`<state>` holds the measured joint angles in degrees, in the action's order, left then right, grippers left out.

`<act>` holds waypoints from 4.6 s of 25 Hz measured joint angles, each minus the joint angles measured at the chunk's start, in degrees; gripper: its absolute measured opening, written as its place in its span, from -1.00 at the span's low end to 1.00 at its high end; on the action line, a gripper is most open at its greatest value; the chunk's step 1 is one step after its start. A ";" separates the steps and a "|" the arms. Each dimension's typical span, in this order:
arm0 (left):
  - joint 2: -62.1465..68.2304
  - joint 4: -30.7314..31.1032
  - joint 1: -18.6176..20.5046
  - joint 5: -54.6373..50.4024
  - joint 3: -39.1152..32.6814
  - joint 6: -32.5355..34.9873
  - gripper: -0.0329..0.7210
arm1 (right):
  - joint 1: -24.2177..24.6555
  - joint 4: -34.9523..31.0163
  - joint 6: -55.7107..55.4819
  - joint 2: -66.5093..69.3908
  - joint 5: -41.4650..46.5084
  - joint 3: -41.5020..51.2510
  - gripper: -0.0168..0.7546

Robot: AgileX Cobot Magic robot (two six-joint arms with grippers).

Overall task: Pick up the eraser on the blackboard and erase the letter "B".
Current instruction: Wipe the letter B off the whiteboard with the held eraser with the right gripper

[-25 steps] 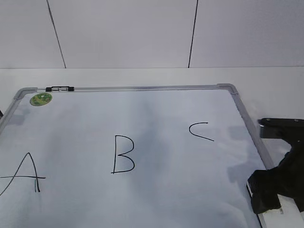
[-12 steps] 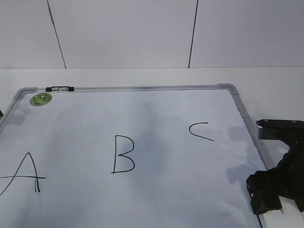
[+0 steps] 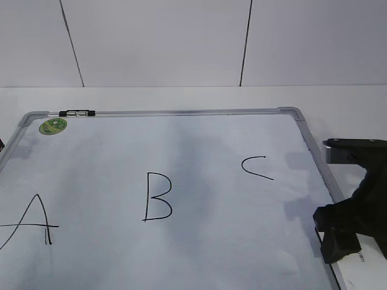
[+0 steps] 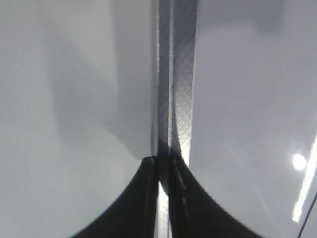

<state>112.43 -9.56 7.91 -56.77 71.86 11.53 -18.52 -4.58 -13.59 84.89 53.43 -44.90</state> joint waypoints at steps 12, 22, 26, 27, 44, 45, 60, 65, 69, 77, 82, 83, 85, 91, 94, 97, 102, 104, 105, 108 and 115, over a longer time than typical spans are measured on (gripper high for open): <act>0.00 -0.04 0.00 0.00 0.00 0.00 -0.83 | 0.00 -4.13 5.92 0.00 4.17 -5.44 0.38; 0.00 -0.04 0.00 -0.27 0.00 0.00 -0.83 | -9.40 -0.31 9.17 8.78 13.32 -28.59 0.38; 0.00 -0.13 0.00 -0.40 0.00 0.00 -0.83 | -14.24 0.18 9.17 16.44 15.93 -36.76 0.38; 0.00 -0.13 0.00 -0.40 0.00 0.00 -0.83 | -14.81 0.18 9.17 18.11 16.20 -38.66 0.38; 0.00 -0.26 0.00 -0.70 0.03 0.00 -0.83 | -23.27 1.09 13.59 42.81 16.46 -63.90 0.38; 0.00 -0.29 0.00 -0.70 0.03 0.00 -0.83 | -24.27 0.98 13.93 43.24 16.46 -64.17 0.38; 0.02 -0.38 0.00 -0.70 0.03 0.00 -0.83 | -27.27 0.76 15.06 47.58 18.63 -66.28 0.38; 0.02 -0.38 0.00 -0.70 0.03 0.00 -0.83 | -27.03 1.20 14.43 47.58 18.63 -66.37 0.38; 0.02 -0.38 0.00 -0.70 0.03 0.00 -0.83 | -26.59 1.82 13.59 47.61 18.76 -66.37 0.38; 0.02 -0.38 0.00 -0.70 0.03 0.00 -0.83 | -20.64 0.54 9.44 47.61 17.78 -66.50 0.38; 0.02 -0.42 0.00 -0.70 0.03 0.00 -0.83 | -14.70 0.79 8.39 47.61 17.00 -66.50 0.38; 0.02 -0.42 0.00 -0.70 0.03 0.00 -0.83 | -14.25 1.48 8.29 47.61 16.90 -66.50 0.38; 0.02 -0.64 0.00 -0.70 0.03 0.00 -0.83 | -13.96 1.84 8.18 47.61 16.87 -66.50 0.38; 0.02 -0.64 0.00 -0.60 0.03 0.00 -0.83 | -15.43 3.28 8.16 47.71 16.99 -67.01 0.38; 0.02 -0.64 0.00 -0.60 0.03 0.00 -0.83 | -17.26 5.13 8.87 48.39 17.80 -69.04 0.38; 0.02 -0.64 0.00 -0.70 0.03 0.00 -0.83 | -19.41 6.37 10.57 50.38 18.88 -72.85 0.38; 0.02 -0.64 0.00 -0.70 0.03 0.00 -0.83 | -23.56 3.84 12.04 53.90 18.22 -78.58 0.38; 0.02 -0.64 0.00 -0.70 0.03 0.00 -0.83 | -25.03 2.32 12.75 54.00 17.74 -79.05 0.38; 0.02 -0.64 0.00 -0.70 0.03 0.00 -0.83 | -25.71 1.88 12.88 54.11 17.62 -79.20 0.38; 0.02 -0.64 0.00 -0.70 0.03 0.00 -0.83 | -27.37 1.65 13.08 54.33 17.21 -79.47 0.38; 0.02 -0.64 0.00 -0.70 0.03 0.00 -0.83 | -27.79 3.44 12.20 54.43 16.85 -79.55 0.38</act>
<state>112.45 -10.19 7.91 -57.48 71.89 11.53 -46.31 -1.14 -1.39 139.33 70.29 -124.45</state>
